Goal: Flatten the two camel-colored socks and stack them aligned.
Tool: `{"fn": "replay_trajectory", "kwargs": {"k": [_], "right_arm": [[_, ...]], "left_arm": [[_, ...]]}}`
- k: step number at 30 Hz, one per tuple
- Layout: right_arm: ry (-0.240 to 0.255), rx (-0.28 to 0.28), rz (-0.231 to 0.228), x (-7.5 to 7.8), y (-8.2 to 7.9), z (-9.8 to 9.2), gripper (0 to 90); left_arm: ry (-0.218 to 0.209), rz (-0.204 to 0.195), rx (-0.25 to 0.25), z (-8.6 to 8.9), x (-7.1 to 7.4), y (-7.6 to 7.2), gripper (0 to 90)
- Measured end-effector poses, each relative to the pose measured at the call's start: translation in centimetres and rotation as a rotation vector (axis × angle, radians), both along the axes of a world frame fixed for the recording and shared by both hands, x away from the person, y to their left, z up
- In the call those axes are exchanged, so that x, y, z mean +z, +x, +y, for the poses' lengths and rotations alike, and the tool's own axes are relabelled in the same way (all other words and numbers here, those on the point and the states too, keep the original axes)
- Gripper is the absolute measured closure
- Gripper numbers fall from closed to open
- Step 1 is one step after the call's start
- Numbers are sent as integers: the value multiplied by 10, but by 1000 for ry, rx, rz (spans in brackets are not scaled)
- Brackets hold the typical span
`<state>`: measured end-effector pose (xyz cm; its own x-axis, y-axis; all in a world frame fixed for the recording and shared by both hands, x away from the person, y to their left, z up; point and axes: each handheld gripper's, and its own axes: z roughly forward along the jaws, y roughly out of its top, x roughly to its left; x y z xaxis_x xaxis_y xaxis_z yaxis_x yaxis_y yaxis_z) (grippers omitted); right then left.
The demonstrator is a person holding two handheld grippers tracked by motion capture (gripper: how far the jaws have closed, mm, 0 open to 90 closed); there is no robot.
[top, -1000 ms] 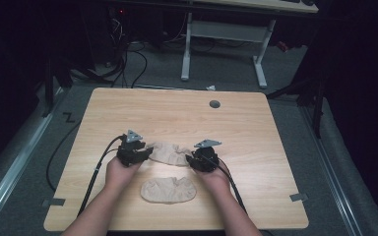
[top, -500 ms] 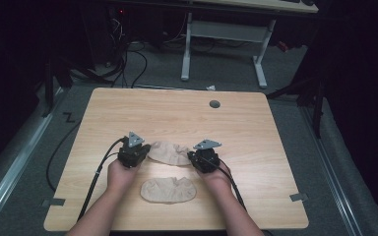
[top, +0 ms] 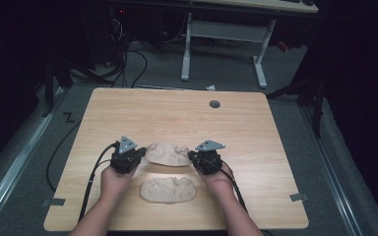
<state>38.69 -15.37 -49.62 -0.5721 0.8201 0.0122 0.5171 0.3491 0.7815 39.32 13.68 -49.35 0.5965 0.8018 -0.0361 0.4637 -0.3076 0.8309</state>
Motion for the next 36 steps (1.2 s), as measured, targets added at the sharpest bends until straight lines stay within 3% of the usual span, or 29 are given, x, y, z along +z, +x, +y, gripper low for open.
{"fn": "replay_trajectory", "kwargs": {"k": [3, 4, 5, 8, 10, 14, 16, 22, 29, 33, 36], "right_arm": [[7, 5, -7, 1, -5, -1, 847], [7, 15, -12, 2, -10, -1, 846], [7, 15, -12, 2, -10, -1, 846], [0, 31, -27, 1, -25, -2, 847], [2, 37, -31, 2, -29, -2, 847], [-13, 62, -63, 5, -48, -1, 846], [-6, 70, -66, 4, -62, -2, 846], [-5, 81, -53, -4, -82, -6, 846], [-17, 87, -42, -10, -93, -7, 846], [-20, 86, -27, -16, -95, -7, 846], [-19, 90, -35, -15, -99, -8, 846]], "left_arm": [[-7, -9, -5, 2, 3, -7, 889], [-27, -7, -6, 4, 3, -17, 889], [-27, -7, -6, 4, 3, -17, 888], [-29, -9, -6, 6, 1, -38, 888], [-29, -11, -8, 7, 1, -43, 888], [-31, -16, -24, 8, -2, -65, 887], [-37, 5, -38, 8, -6, -80, 887], [-26, 22, -63, 9, -14, -98, 886], [0, 27, -76, 5, -23, -103, 885], [-6, 34, -79, 5, -26, -105, 883], [-9, 17, -78, 6, -23, -109, 883]]}}
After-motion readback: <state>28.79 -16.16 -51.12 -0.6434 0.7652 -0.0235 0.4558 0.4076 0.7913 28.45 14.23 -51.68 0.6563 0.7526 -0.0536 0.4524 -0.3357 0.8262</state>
